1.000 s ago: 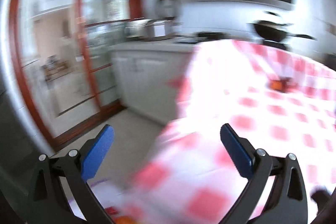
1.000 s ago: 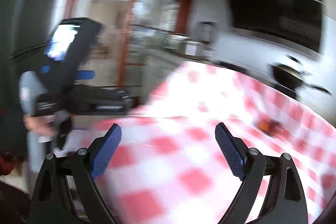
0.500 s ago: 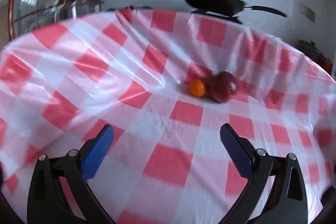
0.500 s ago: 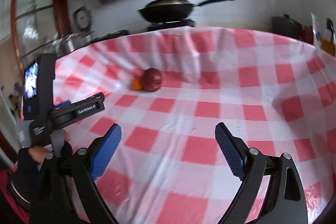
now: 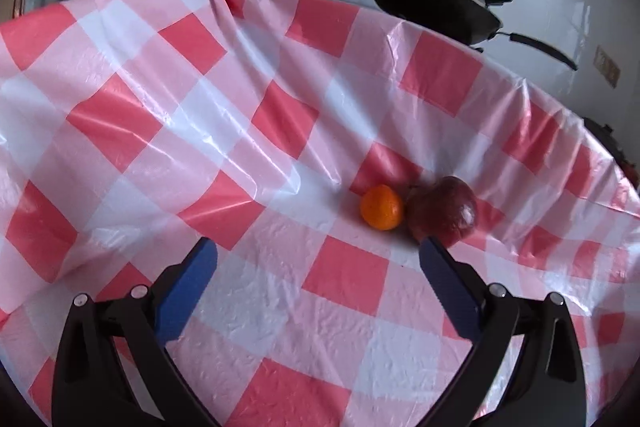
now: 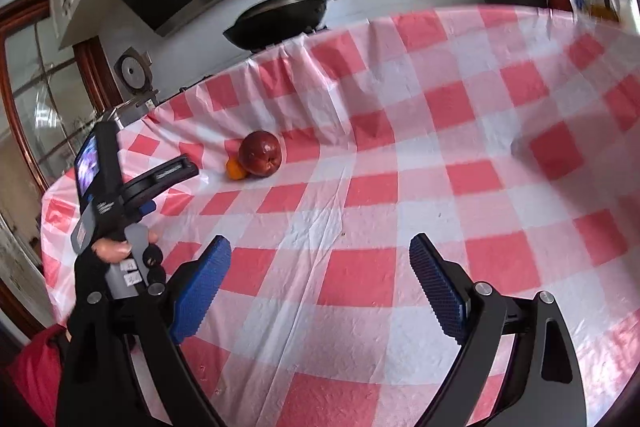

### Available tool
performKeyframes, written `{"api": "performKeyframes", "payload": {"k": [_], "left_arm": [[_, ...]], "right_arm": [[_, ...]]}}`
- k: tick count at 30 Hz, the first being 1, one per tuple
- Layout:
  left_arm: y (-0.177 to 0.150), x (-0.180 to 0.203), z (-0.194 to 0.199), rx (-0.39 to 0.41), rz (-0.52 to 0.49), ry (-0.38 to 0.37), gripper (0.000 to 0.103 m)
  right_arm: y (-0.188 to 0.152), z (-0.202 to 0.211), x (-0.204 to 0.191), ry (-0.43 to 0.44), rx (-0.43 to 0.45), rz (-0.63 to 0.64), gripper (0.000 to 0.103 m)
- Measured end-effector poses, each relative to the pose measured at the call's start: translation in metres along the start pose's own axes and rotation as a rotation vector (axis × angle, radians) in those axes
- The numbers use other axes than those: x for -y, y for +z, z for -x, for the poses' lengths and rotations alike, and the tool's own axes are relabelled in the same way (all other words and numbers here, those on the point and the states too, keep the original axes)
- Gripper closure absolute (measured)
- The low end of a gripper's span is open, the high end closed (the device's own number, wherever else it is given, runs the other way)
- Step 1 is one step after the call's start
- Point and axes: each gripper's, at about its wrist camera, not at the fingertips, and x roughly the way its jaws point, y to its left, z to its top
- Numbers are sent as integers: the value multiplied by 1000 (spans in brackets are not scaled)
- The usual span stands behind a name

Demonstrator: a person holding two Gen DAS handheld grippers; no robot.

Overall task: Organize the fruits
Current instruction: 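Move both open tools back over the last fruits on the table, then grasp the last red apple with the right tool while the left tool grasps the last orange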

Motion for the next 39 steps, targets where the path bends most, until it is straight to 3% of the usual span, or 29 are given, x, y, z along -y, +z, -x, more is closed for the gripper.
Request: {"api": "performKeyframes", "payload": {"k": [2, 6, 12, 14, 17, 19, 22, 26, 28, 30, 31, 33, 39], "left_arm": [[1, -9, 0, -18, 18, -46, 2], [5, -33, -11, -78, 155, -98, 2], [5, -62, -6, -43, 266, -18, 2], [5, -72, -4, -33, 314, 6, 2], [6, -81, -4, -27, 365, 20, 2], [6, -83, -4, -27, 373, 23, 2], [6, -83, -2, -21, 367, 27, 2], [6, -84, 1, -12, 366, 37, 2], [6, -86, 1, -15, 375, 33, 2], [6, -86, 0, -20, 380, 29, 2], [6, -86, 0, -19, 380, 32, 2], [6, -83, 0, -12, 365, 32, 2], [7, -66, 5, 14, 265, 40, 2]], "right_arm": [[2, -12, 0, 3, -32, -20, 15], [20, -55, -18, -27, -94, 31, 15], [52, -148, -60, -91, -214, 167, 15], [68, -173, -63, -47, -258, 74, 15], [92, -193, -65, -31, -232, -86, 15], [106, -212, -69, -35, -225, -209, 15], [110, -240, -81, -38, -272, -293, 15], [101, -270, -93, -175, -282, -326, 15], [96, -279, -92, -204, -291, -349, 14], [94, -280, -100, -243, -265, -313, 19], [93, -279, -102, -253, -254, -303, 29], [92, -277, -102, -257, -245, -303, 38], [84, -255, -85, -168, -242, -317, 41]]}}
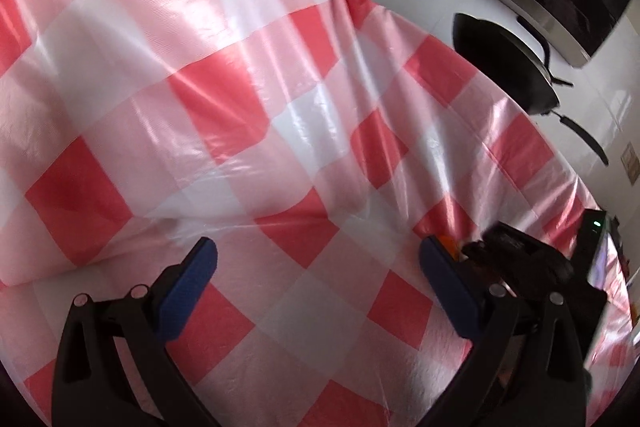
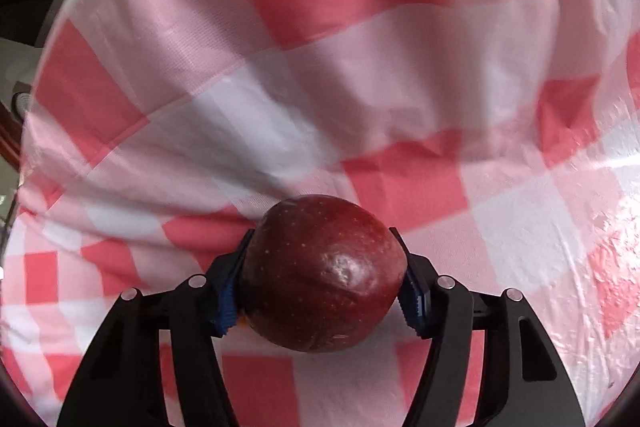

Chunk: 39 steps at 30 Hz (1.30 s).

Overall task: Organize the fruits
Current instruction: 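Grasp the last red apple with the right tool while the left tool grasps the last orange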

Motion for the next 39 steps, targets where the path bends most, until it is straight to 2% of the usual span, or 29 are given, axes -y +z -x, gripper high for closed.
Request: {"api": "performKeyframes", "payload": {"k": [2, 5, 8, 11, 16, 23, 27, 32, 34, 36, 39], "left_arm": [[-1, 2, -2, -19, -14, -11, 2], [-3, 4, -3, -32, -23, -24, 2], [-6, 11, -5, -52, -51, -49, 2], [-9, 17, -5, -65, -81, -71, 2], [-14, 28, -6, -84, -123, -106, 2], [-28, 72, -16, -99, -268, -130, 2], [-33, 117, -50, -138, -364, -95, 3], [-33, 146, -86, -185, -409, -29, 14], [-32, 149, -98, -221, -413, -10, 23], [-32, 148, -109, -267, -404, -6, 41], [-32, 148, -111, -266, -413, 3, 47]], "right_arm": [[-6, 25, 24, 48, 20, -1, 41], [-16, 62, 63, 73, 81, 8, 41], [-21, 97, 119, 80, 151, -75, 41], [-10, 116, 165, 61, 227, -143, 41], [3, 132, 208, 88, 316, -239, 41], [14, 110, 214, 95, 318, -330, 41], [14, 106, 214, 108, 316, -345, 41], [13, 104, 218, 121, 315, -365, 41], [13, 103, 218, 118, 317, -360, 41], [13, 103, 217, 115, 318, -350, 40], [13, 102, 214, 110, 315, -332, 40]]}}
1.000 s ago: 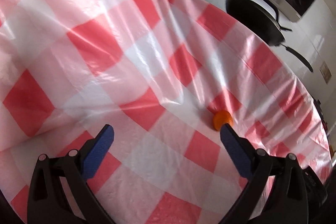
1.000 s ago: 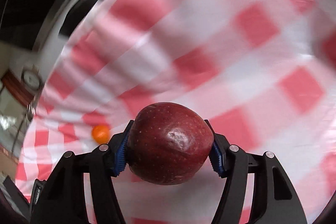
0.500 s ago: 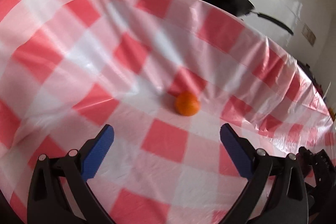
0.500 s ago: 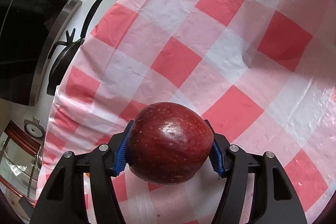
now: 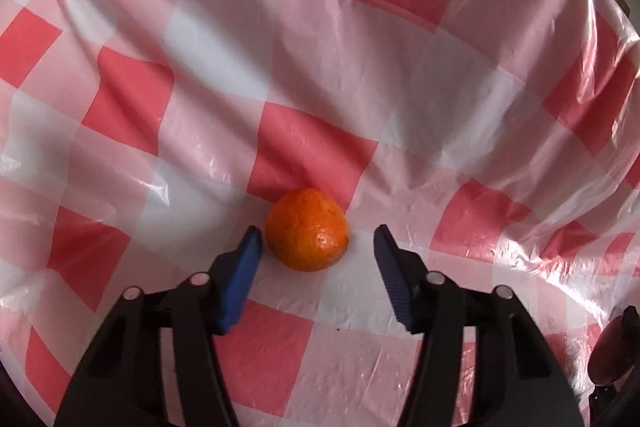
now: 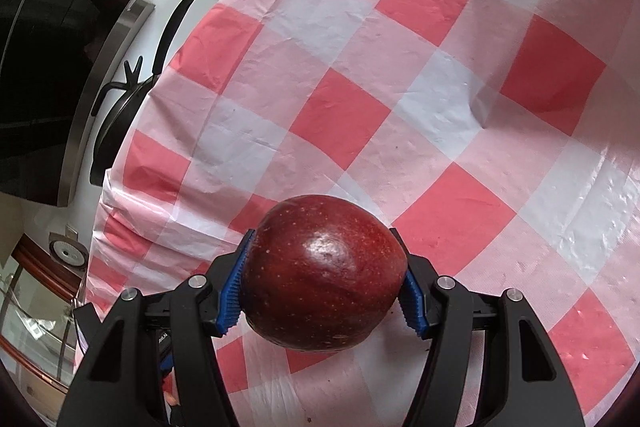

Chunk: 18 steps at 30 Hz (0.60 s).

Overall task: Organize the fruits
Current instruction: 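Grasp the last red apple with the right tool while the left tool grasps the last orange, then carry the red apple and the orange in both tools over the white box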

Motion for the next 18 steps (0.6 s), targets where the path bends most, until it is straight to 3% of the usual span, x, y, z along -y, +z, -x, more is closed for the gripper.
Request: {"api": "performKeyframes", "payload": {"k": [2, 4, 6, 10, 14, 18], "left_arm": [[0, -1, 0, 1, -2, -4, 52], [4, -6, -1, 3, 3, -19, 64], [5, -12, 2, 20, 18, -64, 64], [-3, -16, 28, 105, -23, -32, 65], [-35, -18, 66, 127, -36, -31, 65], [-83, -23, 107, 153, -90, 32, 65]], "right_arm": [[-1, 0, -2, -2, 1, 12, 40], [-2, 1, -3, -2, 2, 20, 40], [-3, 1, -4, -4, 0, 31, 40], [-4, 1, -7, 2, -6, 57, 40], [-4, 1, -1, 7, -14, 25, 40], [-3, 2, -1, 11, -11, 21, 40]]}}
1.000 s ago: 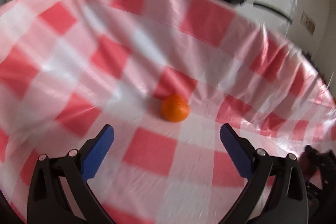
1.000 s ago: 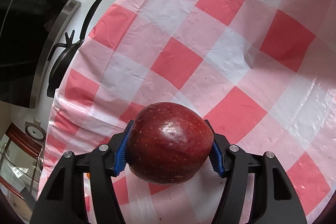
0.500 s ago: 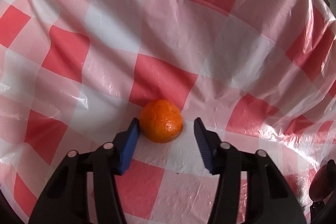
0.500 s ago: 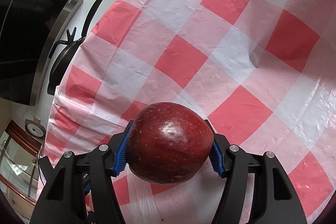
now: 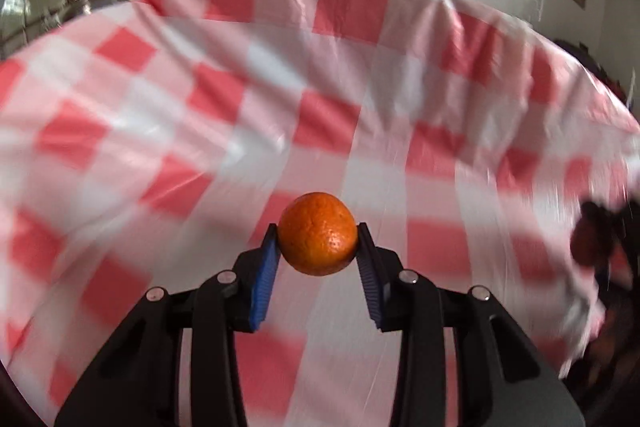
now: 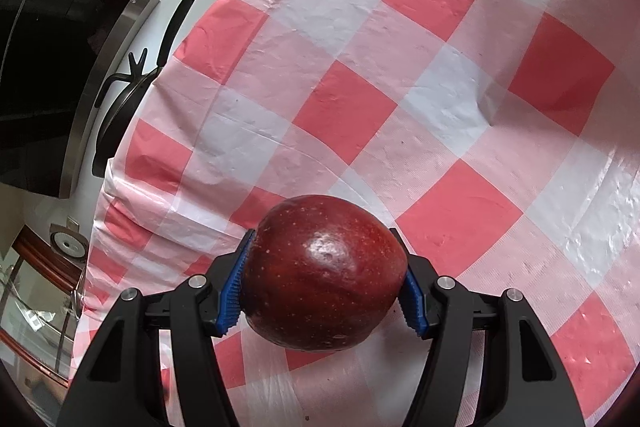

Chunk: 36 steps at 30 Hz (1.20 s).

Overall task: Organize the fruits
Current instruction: 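Carry the red apple and the orange in both tools over the white box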

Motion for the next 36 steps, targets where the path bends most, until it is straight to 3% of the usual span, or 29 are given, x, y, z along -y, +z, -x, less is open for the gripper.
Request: {"api": "performKeyframes", "payload": {"k": [5, 15, 25, 36], "left_arm": [[-46, -21, 39, -12, 15, 7, 65], [-53, -33, 58, 16, 68, -22, 65], [-80, -67, 106, 32, 147, -9, 65], [-131, -101, 174, 63, 133, 25, 65]], "right_arm": [[-2, 1, -4, 7, 4, 24, 40], [-17, 21, -13, 45, 13, 62, 40], [-83, 82, -32, 111, -102, 145, 40], [-156, 159, -56, 174, -180, 318, 41]]}}
